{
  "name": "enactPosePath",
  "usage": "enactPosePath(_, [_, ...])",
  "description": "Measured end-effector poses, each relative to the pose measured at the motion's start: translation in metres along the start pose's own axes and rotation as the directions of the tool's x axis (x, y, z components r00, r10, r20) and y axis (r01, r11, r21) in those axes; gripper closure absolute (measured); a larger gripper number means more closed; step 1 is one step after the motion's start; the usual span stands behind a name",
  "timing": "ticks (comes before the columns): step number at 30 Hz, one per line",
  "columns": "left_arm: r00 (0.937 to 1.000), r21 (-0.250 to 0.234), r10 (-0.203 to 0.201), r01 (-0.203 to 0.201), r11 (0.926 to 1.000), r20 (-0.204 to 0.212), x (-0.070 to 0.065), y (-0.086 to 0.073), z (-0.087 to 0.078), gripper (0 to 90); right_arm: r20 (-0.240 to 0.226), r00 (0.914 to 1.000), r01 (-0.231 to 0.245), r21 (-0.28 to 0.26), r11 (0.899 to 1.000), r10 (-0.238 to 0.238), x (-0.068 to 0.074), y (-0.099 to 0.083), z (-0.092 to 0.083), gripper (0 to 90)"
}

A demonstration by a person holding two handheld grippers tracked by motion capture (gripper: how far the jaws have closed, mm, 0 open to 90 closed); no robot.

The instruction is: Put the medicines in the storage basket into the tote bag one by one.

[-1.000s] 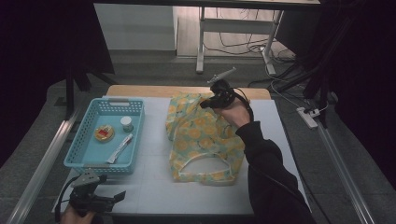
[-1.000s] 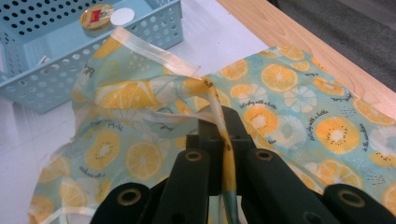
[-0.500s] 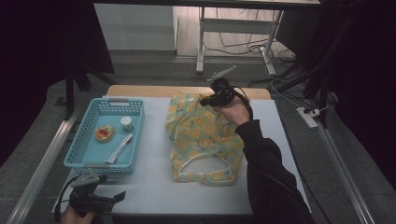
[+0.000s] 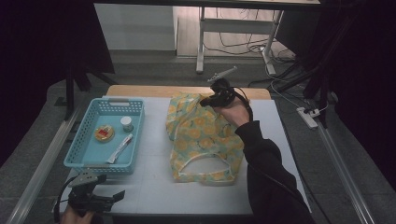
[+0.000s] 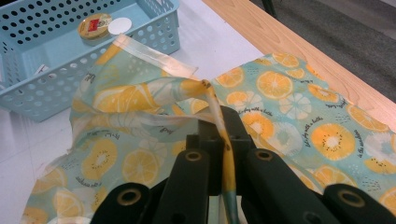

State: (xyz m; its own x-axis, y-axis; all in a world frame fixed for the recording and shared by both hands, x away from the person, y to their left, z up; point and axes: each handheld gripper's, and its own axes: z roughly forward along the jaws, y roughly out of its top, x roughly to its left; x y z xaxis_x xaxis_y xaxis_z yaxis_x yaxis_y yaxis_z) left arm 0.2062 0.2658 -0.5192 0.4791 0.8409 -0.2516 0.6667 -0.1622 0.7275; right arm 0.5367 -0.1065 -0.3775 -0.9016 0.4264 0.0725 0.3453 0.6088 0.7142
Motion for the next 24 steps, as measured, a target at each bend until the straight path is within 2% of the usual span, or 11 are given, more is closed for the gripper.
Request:
enactPosePath(4, [1.0, -0.019, -0.004, 0.004, 0.9998, -0.006, 0.0, 0.0, -0.002, 0.0, -0.001, 1.0, 0.003, -0.001, 1.0, -0.003, 0.0, -0.001, 0.0, 89.3])
enactPosePath(10, [0.9998, -0.02, 0.009, -0.009, 0.9998, -0.019, -0.001, 0.002, -0.004, 0.0, 0.002, 1.0, 0.0, -0.003, 1.0, 0.0, -0.001, -0.002, -0.001, 89.3])
enactPosePath(24, [0.9995, -0.047, 0.032, -0.032, 0.9984, -0.008, -0.001, 0.006, -0.013, 0.0, 0.001, 1.0, 0.007, 0.005, 1.0, -0.007, 0.001, -0.003, 0.001, 89.3])
